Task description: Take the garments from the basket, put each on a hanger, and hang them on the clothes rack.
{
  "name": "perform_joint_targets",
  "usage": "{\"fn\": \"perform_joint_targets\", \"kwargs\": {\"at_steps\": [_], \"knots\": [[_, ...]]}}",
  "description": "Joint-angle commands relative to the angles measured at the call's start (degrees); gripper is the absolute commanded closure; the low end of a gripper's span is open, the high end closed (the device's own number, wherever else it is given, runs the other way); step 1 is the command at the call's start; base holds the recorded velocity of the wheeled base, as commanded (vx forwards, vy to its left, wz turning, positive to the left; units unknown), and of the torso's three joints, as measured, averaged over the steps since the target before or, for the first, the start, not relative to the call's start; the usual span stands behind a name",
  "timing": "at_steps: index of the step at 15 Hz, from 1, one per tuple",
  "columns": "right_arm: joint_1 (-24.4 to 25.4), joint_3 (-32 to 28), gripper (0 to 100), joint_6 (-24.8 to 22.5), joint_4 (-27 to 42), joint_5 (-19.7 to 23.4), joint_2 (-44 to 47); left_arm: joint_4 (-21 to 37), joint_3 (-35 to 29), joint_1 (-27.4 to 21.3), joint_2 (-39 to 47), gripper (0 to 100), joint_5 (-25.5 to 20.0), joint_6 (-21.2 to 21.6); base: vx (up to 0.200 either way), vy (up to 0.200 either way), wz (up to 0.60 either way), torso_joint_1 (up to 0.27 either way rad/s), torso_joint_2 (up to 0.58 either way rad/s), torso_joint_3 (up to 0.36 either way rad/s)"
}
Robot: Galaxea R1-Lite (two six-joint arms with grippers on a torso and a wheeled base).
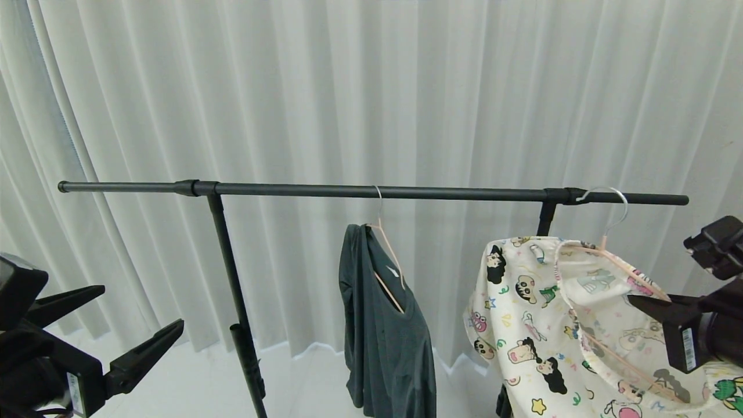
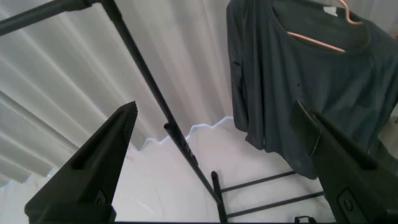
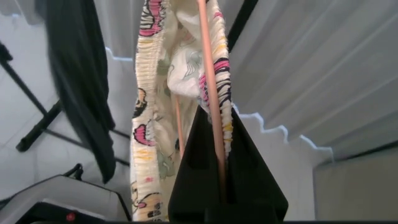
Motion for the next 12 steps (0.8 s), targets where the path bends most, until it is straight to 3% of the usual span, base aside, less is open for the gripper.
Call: {"fn": "perform_joint_targets", "kwargs": {"at_steps": [1,6,9,12], "knots": [[0.86,0.18,100,0.05,-1.14,-0.01,3.19,-0.03,0.01,-0.06,-0.04,0,0.0,0.03,0.2,0.0,0.0,-0.002,0.01,0.002],[1.57,0.27,100,0.31,-5.36,-0.1,6.89,-0.03,1.5,-0.06,-1.0,0,0.09,0.21,0.2,0.0,0.0,0.001,0.0,0.002],[1.48,0.1,100,0.75,-5.89,-0.1,8.91,0.06,1.59,-0.06,-1.62,0,0.27,0.21,0.0,0.0,0.0,0.0,0.0,0.0],[0.69,-0.87,100,2.69,-12.04,-0.36,14.8,-0.03,1.42,-0.06,-1.62,0,0.36,0.21,0.0,0.0,0.0,0.0,0.0,0.0]]}}
